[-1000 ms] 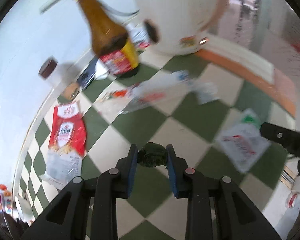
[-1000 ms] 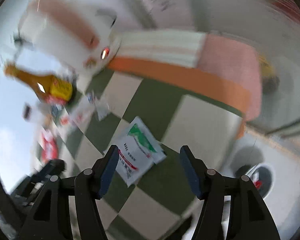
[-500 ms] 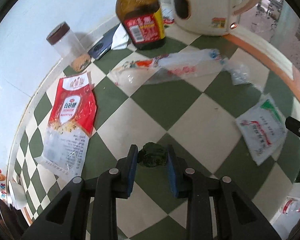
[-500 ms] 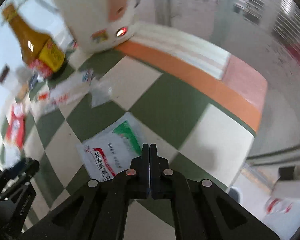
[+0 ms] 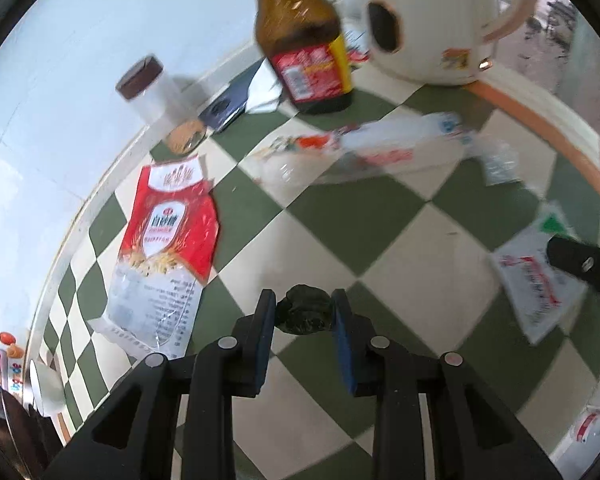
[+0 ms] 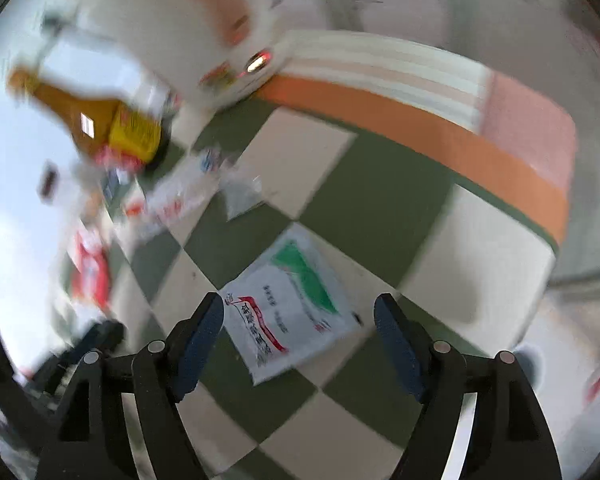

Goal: Collect trash
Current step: 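Grasp the dark green scrap with the left tool while the right tool grasps the white-green sachet, then carry the scrap and sachet over the bin and open both tools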

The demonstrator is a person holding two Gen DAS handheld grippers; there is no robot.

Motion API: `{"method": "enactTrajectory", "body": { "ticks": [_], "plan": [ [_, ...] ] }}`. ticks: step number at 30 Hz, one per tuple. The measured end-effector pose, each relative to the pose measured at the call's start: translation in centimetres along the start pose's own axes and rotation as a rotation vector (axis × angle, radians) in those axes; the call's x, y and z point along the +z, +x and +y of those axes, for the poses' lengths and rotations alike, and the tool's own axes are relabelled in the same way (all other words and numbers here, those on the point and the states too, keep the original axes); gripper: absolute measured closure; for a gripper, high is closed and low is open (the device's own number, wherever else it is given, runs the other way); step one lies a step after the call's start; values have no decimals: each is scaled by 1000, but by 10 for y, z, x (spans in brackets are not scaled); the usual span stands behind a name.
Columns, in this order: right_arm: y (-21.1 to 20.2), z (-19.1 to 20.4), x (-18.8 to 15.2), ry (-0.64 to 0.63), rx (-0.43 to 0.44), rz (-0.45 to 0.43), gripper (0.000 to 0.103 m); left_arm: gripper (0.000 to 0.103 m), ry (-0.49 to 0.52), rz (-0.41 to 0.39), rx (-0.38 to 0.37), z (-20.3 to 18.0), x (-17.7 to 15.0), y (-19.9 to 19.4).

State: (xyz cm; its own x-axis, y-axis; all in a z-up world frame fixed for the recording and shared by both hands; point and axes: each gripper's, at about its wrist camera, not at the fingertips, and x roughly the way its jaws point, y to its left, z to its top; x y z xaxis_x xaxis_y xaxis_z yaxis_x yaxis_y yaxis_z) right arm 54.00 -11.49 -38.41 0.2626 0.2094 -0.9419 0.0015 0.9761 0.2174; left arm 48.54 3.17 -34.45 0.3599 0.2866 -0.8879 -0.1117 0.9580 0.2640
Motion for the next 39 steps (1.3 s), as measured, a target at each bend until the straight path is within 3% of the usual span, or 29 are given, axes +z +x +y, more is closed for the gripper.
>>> {"method": "enactTrajectory", "body": {
  "ticks": [4, 7, 9, 13, 19, 25, 29, 33, 36, 39],
  "plan": [
    [19, 40, -7, -183, -207, -18, 19, 78, -34, 35, -2, 12, -5, 17],
    [19, 46, -9, -196, -212, -73, 42, 78, -48, 45, -11, 20, -10, 21],
    [17, 44, -8, -186, -206, -90, 102, 78, -51, 50, -18, 22, -14, 21],
    [5, 18, -8, -64, -103, -118, 102, 78, -57, 44, -47, 23, -17, 11],
    [-53, -42, -29, 151, 83, -214, 102, 78, -29, -9, -103, 6, -13, -26],
    [-119, -107, -85, 288, 110, -310, 102, 78, 67, -66, -238, -55, -9, -85],
    [-155, -192, -157, 430, 44, -346, 102, 78, 201, -67, -387, -135, -25, -124],
    [-164, -284, -238, 598, -53, -332, 102, 78, 377, 5, -543, -250, -69, -141],
    [-136, -359, -312, 753, -97, -271, 102, 78, 496, 120, -635, -339, -117, -125],
    [-82, -421, -377, 882, -103, -192, 102, 78, 590, 234, -654, -424, -172, -77]
  ]
}}
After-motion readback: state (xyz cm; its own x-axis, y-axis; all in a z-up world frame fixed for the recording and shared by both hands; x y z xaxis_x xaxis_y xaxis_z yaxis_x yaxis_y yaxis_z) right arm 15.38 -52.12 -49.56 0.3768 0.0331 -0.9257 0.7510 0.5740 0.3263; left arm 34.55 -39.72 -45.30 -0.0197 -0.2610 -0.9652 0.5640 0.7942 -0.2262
